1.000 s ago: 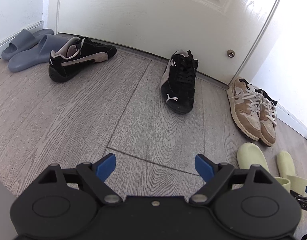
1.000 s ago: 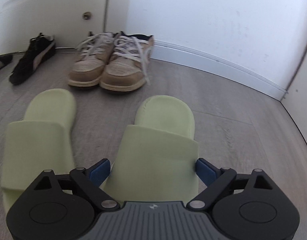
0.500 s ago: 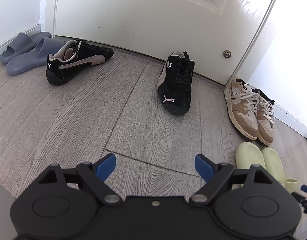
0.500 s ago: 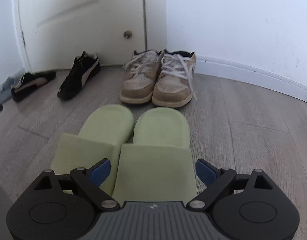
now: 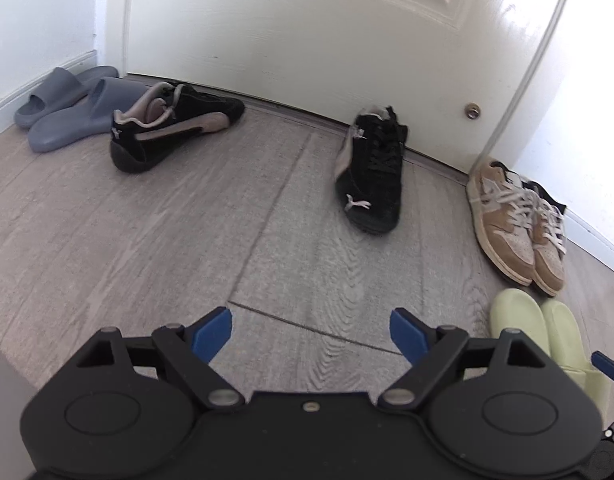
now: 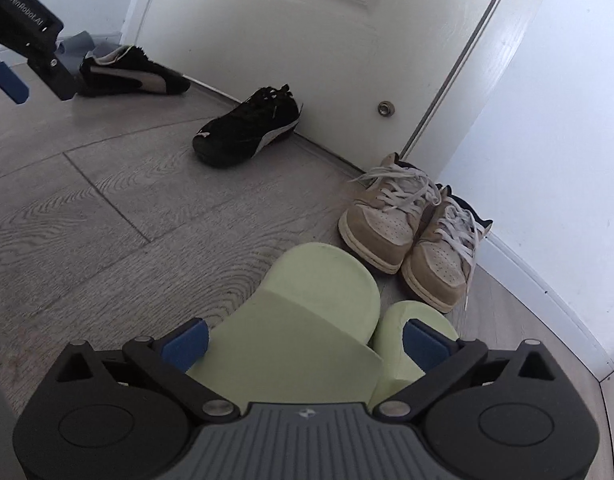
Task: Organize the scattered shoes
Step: 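Push the two green slides together with the right tool, then move the left tool to the black sneaker by the grey slides and grasp it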
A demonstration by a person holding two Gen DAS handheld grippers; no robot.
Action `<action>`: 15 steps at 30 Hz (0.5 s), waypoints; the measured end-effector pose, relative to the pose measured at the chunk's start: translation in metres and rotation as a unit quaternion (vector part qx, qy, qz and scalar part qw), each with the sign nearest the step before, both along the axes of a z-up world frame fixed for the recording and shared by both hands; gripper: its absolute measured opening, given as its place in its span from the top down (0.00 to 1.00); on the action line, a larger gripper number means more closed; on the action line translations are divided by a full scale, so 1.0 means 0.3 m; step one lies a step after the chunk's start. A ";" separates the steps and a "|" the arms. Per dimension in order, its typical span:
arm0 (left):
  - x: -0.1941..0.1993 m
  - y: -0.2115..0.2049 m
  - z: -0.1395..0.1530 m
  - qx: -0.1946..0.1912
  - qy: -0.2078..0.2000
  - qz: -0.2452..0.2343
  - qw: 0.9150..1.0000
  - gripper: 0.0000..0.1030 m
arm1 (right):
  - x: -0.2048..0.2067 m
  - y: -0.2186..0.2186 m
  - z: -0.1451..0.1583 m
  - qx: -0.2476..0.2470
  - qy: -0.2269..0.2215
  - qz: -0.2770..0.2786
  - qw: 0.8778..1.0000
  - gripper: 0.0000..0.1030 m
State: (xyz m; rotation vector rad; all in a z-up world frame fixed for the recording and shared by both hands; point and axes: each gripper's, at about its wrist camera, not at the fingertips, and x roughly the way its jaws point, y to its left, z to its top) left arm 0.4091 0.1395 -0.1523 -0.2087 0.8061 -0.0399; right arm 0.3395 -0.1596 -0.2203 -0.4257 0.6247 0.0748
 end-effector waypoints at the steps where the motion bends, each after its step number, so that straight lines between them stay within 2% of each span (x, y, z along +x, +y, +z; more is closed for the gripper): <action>1: 0.007 0.019 0.005 0.016 -0.005 0.015 1.000 0.16 | 0.009 -0.004 0.002 -0.001 0.003 -0.010 1.000 0.01; 3: 0.039 0.066 0.010 0.037 -0.012 0.040 0.998 0.16 | 0.024 -0.008 0.008 -0.016 0.003 -0.026 1.000 0.01; 5: 0.092 0.128 0.023 0.053 -0.016 0.071 0.996 0.16 | 0.025 -0.010 0.030 -0.028 -0.014 -0.027 0.999 0.00; 9: 0.255 0.296 0.067 0.076 -0.057 0.149 0.984 0.16 | 0.031 -0.026 0.082 0.020 -0.028 -0.026 0.999 0.00; 12: 0.396 0.371 0.078 0.121 -0.074 0.181 0.973 0.16 | 0.041 -0.006 0.112 0.046 -0.035 -0.022 0.998 0.00; 15: 0.572 0.464 0.066 0.110 -0.062 0.177 0.976 0.16 | 0.064 0.034 0.112 0.061 -0.030 -0.010 0.998 0.00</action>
